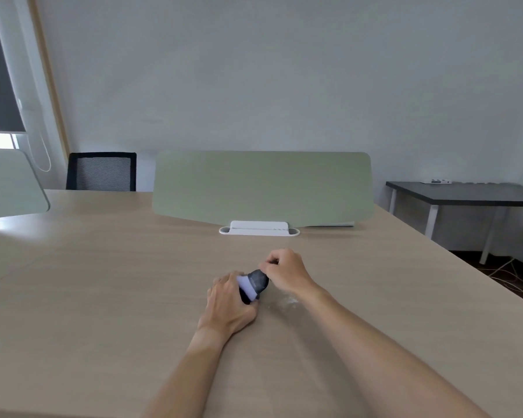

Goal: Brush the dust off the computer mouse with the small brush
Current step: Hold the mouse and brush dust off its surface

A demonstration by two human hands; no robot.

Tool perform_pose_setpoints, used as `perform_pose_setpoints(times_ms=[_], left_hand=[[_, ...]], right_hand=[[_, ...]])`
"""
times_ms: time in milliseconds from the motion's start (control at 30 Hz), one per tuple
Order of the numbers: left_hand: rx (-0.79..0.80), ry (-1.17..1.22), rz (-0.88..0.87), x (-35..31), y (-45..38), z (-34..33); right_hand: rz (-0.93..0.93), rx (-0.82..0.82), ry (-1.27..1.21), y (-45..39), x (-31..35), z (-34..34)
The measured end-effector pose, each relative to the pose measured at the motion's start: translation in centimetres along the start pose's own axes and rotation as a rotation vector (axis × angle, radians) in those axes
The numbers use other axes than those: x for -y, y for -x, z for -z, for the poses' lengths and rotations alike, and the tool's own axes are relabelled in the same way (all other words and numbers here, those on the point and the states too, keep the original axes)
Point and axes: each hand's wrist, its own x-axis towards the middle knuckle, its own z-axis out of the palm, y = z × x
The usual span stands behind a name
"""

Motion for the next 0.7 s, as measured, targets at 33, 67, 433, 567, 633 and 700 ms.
perform_pose_setpoints(times_ms=[33, 67, 433, 567, 633, 700], left_hand=[[-0.001, -0.003, -0.001, 0.1, 0.0, 0.0], [0.000, -0.007, 0.009, 0.2, 0.0, -0.1], [0.125, -0.111, 0.081, 0.5, -0.4, -0.5], [0.091, -0.112, 0.089, 0.4, -0.5, -0.5], [0.084, -0.115, 0.090, 0.3, -0.5, -0.5], [0.076, -0.128, 0.079, 0.3, -0.5, -0.5]], right_hand=[[0.000, 0.023, 0.006, 0.1, -0.2, -0.2], [-0.002, 0.024, 0.014, 0.2, -0.5, -0.4], [-0.028, -0.104, -0.020, -0.1, -0.8, 1.2], [-0.002, -0.037, 0.002, 0.3, -1.2, 0.5], [-0.006, -0.090, 0.030, 0.2, -1.5, 0.7], [-0.009, -0.114, -0.001, 0.1, -1.5, 1.0]])
